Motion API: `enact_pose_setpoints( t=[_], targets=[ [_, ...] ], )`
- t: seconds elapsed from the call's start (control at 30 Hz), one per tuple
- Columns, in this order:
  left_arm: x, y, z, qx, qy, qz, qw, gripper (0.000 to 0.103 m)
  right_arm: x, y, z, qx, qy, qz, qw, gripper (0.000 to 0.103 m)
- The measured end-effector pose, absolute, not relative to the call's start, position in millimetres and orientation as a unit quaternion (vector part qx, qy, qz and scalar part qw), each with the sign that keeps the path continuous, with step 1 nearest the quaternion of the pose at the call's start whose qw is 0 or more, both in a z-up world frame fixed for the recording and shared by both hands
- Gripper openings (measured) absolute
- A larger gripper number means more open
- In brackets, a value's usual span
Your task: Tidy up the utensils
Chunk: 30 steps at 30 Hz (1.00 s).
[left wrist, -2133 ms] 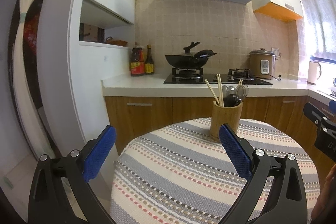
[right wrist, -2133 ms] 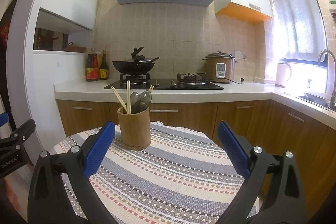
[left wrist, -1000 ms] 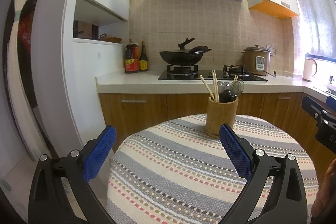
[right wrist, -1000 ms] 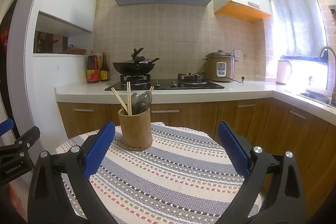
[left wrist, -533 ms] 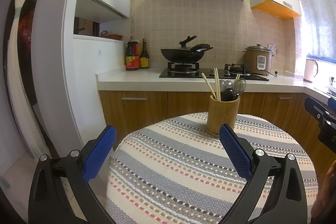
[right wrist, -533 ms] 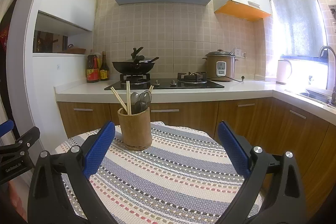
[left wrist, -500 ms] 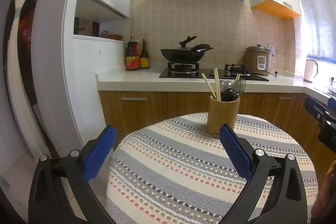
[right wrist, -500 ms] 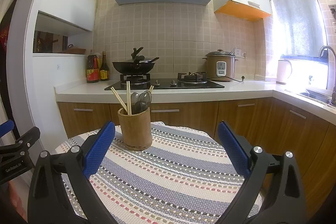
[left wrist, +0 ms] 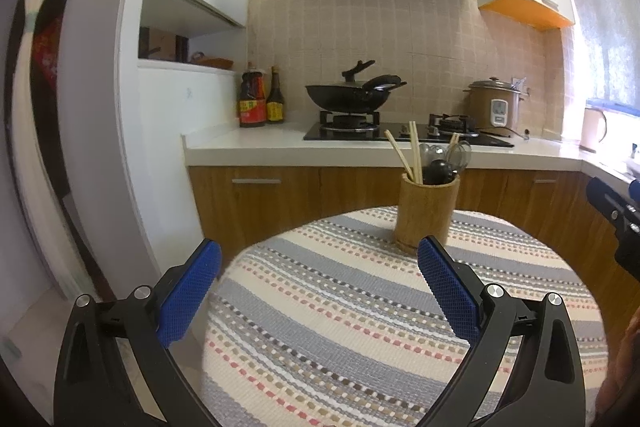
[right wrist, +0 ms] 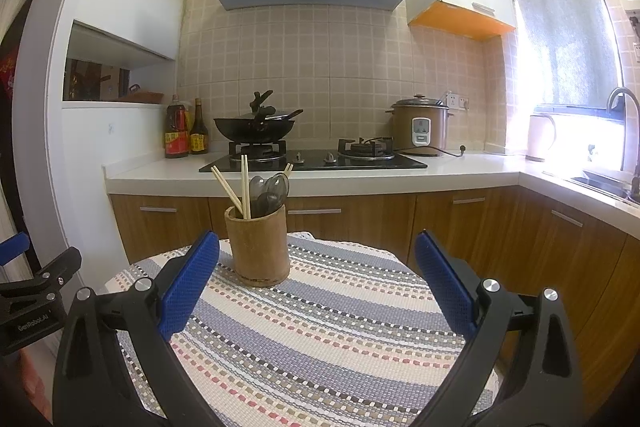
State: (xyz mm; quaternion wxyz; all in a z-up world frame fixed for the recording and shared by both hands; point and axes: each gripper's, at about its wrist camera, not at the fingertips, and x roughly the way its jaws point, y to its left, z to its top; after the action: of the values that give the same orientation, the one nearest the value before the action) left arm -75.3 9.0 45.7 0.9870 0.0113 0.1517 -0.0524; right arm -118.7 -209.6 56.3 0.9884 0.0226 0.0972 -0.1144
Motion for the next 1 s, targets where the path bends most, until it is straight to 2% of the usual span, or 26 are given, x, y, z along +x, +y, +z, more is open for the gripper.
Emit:
enact_pose_setpoints(
  t=[1.0],
  targets=[
    [-71.9, 10.0, 40.2, 0.011, 0.162, -0.048, 0.986, 0.095, -116.3, -210.4, 54.2, 0.024, 0.102, -0.112, 0.988, 0.094]
  ],
)
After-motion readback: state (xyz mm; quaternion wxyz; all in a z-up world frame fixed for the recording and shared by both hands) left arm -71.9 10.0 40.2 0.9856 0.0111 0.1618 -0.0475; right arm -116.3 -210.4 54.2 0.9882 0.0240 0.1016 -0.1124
